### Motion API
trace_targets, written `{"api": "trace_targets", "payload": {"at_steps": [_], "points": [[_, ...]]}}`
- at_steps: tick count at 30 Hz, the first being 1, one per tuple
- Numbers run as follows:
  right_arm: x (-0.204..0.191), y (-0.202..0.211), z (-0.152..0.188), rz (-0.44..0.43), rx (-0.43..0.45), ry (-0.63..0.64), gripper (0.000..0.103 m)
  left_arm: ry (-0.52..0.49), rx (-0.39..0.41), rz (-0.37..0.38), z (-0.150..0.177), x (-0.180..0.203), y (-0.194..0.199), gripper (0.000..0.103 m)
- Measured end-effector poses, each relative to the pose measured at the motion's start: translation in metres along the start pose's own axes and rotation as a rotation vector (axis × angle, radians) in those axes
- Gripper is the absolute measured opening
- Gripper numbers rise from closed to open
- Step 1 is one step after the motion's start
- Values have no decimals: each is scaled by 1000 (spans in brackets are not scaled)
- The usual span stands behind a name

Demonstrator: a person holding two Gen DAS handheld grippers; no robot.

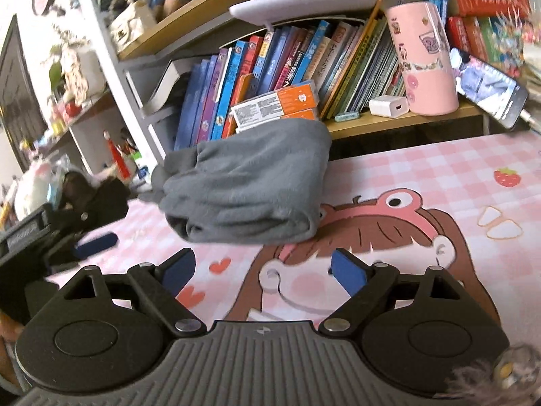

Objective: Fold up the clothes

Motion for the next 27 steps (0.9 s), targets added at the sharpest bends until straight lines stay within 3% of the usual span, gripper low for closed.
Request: {"api": "trace_targets", "payload": {"at_steps": [3,6,17,24,27], "points": [[-9,9,8,86,13,62,88,-110,34,-96,7,13,11,101],[-16,18,14,152,59,135,88,-184,61,-139,14,21,23,103],[-28,38,31,260,126,236,92,-244,34,-167,29,30,44,103],[-28,46,33,305,156,232,93,-256,13,-186,35,30,45,103],[-32,48,34,324,171,252,98,-268,1,-207,37,30,46,103]]}}
Point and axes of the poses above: each gripper's, at about its wrist camera, not at the fingertips, and y roughly against the way its jaws point, x to its right, z to its underside, the point moved 3 cm from there along -y, roughly the way its jaws point, and after that the axes turned 1 degree about y, right-handed, at the moved point
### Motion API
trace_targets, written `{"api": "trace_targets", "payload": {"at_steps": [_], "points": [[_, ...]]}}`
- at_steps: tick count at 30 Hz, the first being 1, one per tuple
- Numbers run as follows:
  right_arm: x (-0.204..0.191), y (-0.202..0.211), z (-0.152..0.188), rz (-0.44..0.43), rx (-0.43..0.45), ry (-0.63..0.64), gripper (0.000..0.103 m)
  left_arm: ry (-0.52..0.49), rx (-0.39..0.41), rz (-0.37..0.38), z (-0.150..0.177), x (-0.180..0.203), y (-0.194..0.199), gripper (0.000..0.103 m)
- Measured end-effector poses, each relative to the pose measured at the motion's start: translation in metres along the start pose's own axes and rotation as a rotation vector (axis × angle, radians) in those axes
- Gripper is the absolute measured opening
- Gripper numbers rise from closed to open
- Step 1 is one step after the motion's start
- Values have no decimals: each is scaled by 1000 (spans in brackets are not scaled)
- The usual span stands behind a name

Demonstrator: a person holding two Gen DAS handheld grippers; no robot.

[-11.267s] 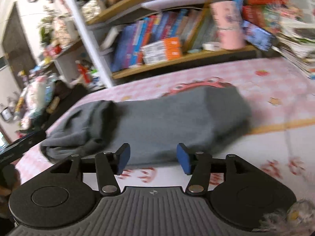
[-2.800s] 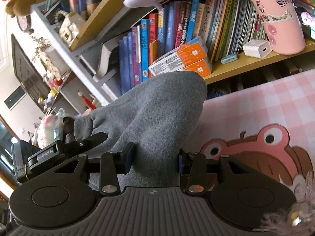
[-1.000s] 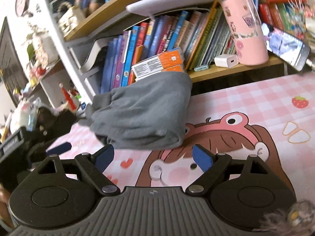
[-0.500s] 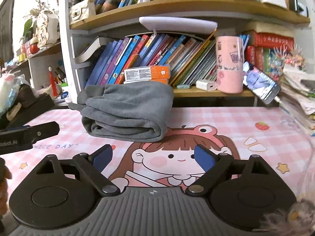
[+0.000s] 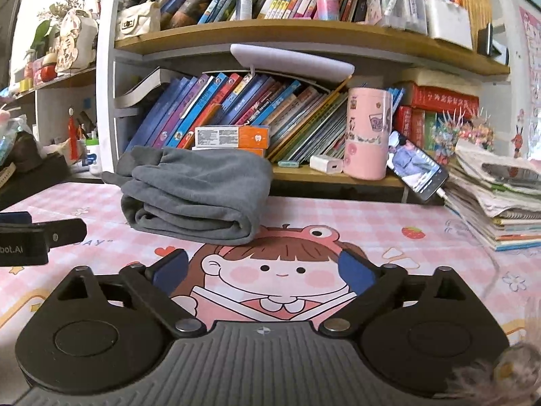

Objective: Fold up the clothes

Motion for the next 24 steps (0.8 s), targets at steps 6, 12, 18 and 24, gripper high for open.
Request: {"api": "trace_targets", "payload": {"at_steps": [6,12,18,24], "points": [[-9,2,0,15,16,56,103,-12,-33,-8,2,1,-3,103],[-7,-2,0,18,-4,47,103,-12,-56,-21,3,0,-6,103],[-7,-3,1,16,-14,45,103,-13,-65,-40,3,0,-7,103],[-7,-4,0,15,-20,43,103,-19,-62,-38,3,1,-8,103]]}}
Point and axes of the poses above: each gripper's, at about its wrist camera, not at the fingertips, and y roughly against the way its jaws point, x to its right, z to its underside, the point moved 3 cm from there along -y, roughly the way its jaws point, and after that the axes turned 1 degree about y, right-handed, at the moved point
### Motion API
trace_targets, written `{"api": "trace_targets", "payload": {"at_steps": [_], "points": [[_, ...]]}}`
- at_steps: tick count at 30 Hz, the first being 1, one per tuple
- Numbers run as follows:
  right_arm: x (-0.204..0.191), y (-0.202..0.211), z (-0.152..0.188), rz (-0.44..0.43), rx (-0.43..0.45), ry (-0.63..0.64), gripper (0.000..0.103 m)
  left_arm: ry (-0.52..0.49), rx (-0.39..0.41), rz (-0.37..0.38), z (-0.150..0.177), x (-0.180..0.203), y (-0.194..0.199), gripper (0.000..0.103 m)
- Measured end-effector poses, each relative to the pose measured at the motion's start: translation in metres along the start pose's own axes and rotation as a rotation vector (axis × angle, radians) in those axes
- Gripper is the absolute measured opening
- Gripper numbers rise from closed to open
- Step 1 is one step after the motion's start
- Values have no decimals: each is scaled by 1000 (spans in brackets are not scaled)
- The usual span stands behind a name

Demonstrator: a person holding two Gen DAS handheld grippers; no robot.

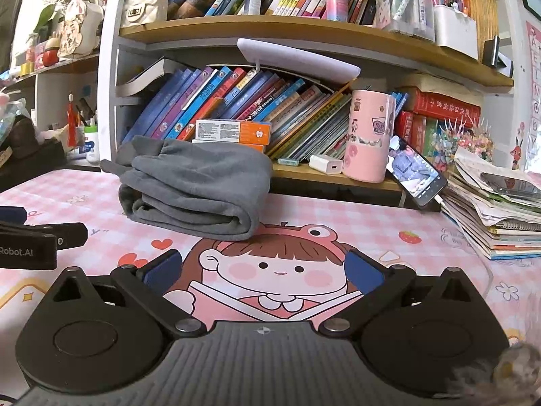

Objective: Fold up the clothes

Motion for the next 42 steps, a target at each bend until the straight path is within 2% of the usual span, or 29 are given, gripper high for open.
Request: {"api": "trace_targets", "payload": {"at_steps": [42], "points": [[0,-1,0,-1,-8,3,103,-16,4,11,0,3,1,103]]}}
Point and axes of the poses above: each gripper's, at about its wrist camera, not at the fingertips, and y roughly against the way its jaws point, x to its right, z to its underside, the point moved 3 cm from there along -y, roughly the way its jaws point, and after that the axes turned 1 degree about y, right-handed, at the moved point
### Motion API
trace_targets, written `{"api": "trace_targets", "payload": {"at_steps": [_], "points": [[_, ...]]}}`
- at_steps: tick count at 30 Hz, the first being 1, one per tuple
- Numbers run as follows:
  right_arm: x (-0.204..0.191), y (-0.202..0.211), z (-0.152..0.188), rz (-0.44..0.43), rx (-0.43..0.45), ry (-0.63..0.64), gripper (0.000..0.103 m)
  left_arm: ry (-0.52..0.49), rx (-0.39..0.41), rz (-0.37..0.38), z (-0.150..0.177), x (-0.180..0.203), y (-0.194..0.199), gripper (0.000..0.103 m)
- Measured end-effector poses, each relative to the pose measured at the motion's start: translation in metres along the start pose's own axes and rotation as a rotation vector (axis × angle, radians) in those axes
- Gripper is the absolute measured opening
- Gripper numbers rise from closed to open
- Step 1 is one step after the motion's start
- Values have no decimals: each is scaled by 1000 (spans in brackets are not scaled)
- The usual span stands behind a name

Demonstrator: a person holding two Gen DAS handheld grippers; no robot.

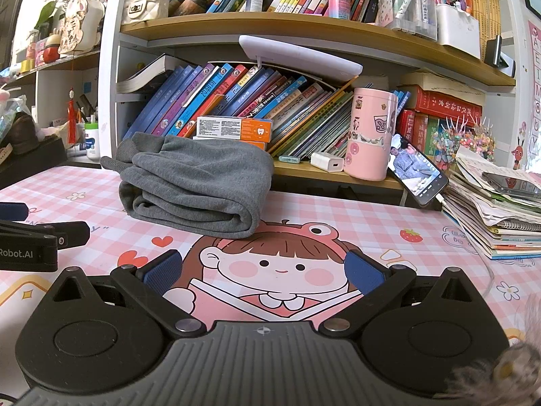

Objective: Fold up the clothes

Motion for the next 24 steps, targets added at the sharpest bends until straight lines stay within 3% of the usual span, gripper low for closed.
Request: {"api": "trace_targets", "payload": {"at_steps": [24], "points": [[0,-1,1,0,-3,2,103,-4,-1,8,-1,1,0,103]]}}
Point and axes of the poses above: each gripper's, at about its wrist camera, not at the fingertips, and y roughly against the way its jaws point, x to its right, z to its underside, the point moved 3 cm from there along -y, roughly the way its jaws point, and after that the axes turned 1 degree about y, right-handed, at the moved point
